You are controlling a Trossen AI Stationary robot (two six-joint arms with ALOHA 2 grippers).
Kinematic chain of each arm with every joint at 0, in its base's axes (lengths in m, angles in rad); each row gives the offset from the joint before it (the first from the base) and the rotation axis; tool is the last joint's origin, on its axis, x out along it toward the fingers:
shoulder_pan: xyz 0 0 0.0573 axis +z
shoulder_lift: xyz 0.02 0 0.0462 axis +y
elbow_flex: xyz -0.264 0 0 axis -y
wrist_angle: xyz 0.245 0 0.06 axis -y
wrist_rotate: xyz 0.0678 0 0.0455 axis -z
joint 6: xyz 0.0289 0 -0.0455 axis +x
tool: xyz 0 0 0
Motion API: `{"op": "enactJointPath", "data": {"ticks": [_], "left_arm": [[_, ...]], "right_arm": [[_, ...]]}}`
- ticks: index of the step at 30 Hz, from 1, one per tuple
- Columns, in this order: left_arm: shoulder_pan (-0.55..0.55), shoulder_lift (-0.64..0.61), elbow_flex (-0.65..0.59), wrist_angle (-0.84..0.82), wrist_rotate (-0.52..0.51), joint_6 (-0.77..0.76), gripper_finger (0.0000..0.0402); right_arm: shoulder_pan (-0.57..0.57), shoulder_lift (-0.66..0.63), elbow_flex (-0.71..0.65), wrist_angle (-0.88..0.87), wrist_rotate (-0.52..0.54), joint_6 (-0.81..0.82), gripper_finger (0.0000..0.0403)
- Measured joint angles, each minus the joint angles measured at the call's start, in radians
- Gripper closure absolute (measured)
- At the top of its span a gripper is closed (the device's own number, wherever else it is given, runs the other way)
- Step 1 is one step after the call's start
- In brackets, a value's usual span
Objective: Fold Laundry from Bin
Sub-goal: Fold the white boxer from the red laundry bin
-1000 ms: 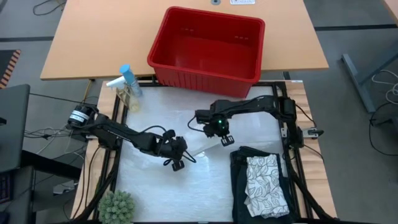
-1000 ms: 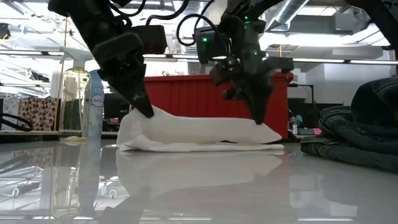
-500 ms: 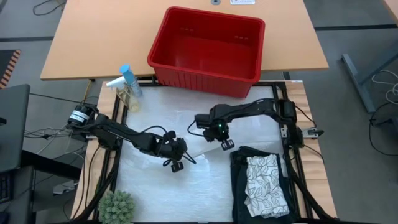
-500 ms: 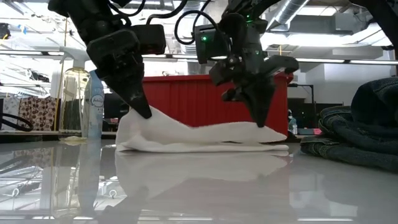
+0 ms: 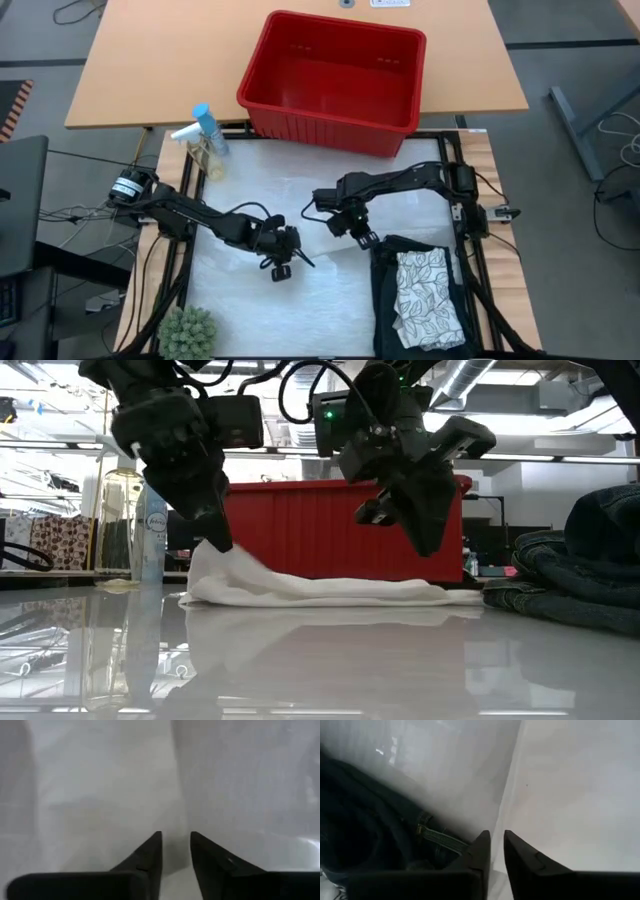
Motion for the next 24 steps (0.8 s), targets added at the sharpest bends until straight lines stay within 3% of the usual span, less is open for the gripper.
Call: {"op": "enactJointPath", "data": {"ticks": [4,7,12,20,24], "left_arm": [[0.000,0.000,0.000,0.000,0.092,0.004,0.0280],[0.000,0.000,0.000,0.000,0.091,-0.017,0.0257],[0.006,0.000,0.000,0.002,-0.061,-0.176,0.0242],[0.007,0.000,0.000,0.000,-0.395,-0.548,0.0256],[0.007,0.000,0.001,-0.065,-0.468,-0.757,0.0259]], "right_arm": [[0.000,0.000,0.000,0.010,-0.004,-0.003,0.0284],[0.000,0.000,0.000,0.034,-0.005,-0.001,0.0265],[0.000,0.000,0.000,0.080,-0.005,0.009,0.0254],[-0.017,0.000,0.000,0.153,-0.004,0.034,0.0261],[-0.031,0.000,0.000,0.165,-0.004,0.062,0.0258]]}}
